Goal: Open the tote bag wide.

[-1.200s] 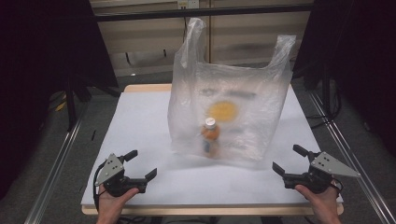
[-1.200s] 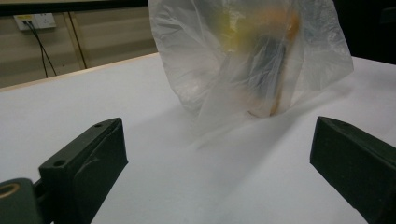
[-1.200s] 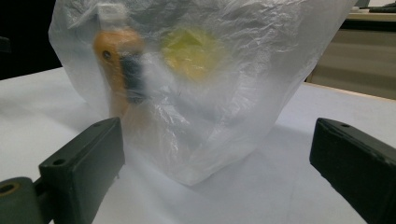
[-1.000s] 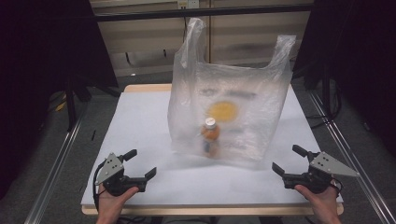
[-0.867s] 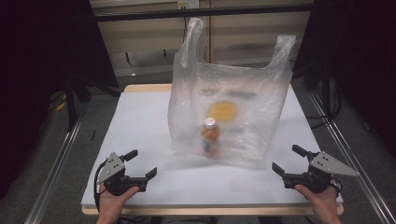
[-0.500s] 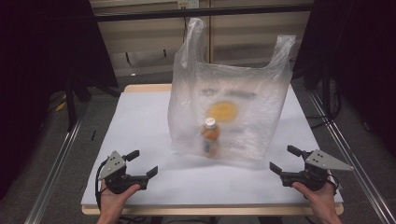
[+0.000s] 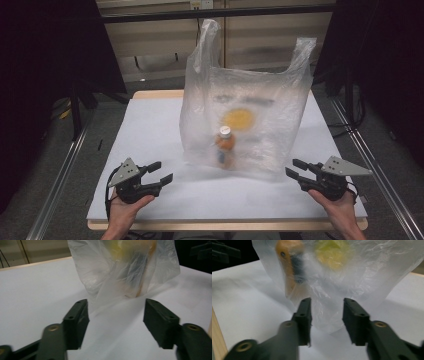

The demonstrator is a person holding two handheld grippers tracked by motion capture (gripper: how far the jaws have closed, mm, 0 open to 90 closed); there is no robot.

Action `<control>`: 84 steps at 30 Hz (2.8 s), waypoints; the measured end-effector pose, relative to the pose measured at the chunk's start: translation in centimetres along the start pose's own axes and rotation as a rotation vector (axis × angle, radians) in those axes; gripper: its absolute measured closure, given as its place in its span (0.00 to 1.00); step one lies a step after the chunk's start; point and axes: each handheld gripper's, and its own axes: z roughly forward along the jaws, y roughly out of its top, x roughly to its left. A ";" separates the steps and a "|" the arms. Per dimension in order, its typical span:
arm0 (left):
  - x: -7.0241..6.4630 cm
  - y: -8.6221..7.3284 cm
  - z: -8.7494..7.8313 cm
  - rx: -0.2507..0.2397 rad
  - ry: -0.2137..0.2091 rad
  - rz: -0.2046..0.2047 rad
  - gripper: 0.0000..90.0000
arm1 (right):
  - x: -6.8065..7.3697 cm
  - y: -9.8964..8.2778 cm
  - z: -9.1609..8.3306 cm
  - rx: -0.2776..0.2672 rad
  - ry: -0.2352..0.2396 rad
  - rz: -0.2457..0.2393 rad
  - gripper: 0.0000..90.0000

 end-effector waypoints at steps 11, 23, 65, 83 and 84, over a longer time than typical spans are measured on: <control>0.7 2.4 1.7 0.068 -0.083 0.002 0.94 | -0.8 2.5 1.8 0.070 0.106 0.056 1.00; 0.9 6.4 2.4 0.047 -0.132 -0.011 1.00 | -1.6 6.2 4.2 0.117 0.169 0.059 1.00; -0.9 24.1 10.7 0.152 -0.194 0.186 1.00 | -3.2 21.1 9.5 0.217 0.208 -0.114 1.00; 0.5 25.2 11.5 0.160 -0.155 0.158 1.00 | -5.3 27.1 11.7 0.190 0.123 -0.086 1.00; 0.5 25.1 11.5 0.164 -0.152 0.157 1.00 | -5.4 27.3 11.8 0.187 0.116 -0.083 1.00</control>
